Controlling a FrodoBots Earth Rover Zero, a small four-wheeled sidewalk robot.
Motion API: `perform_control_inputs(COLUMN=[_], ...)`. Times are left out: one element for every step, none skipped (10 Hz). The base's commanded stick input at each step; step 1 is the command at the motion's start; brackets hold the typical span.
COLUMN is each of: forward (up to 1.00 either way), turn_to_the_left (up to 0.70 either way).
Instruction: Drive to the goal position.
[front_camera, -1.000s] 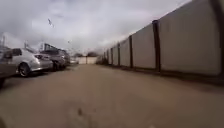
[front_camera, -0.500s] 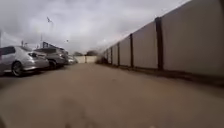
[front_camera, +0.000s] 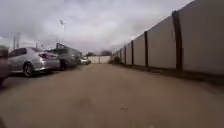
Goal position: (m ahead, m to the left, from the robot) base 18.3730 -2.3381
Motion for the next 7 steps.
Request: perform_control_inputs(forward=[0.70,0.70,0.70,0.70,0.70,0.70,0.70], turn_to_the_left=[0.00,0.00,0.00,0.00,0.00,0.00,0.00])
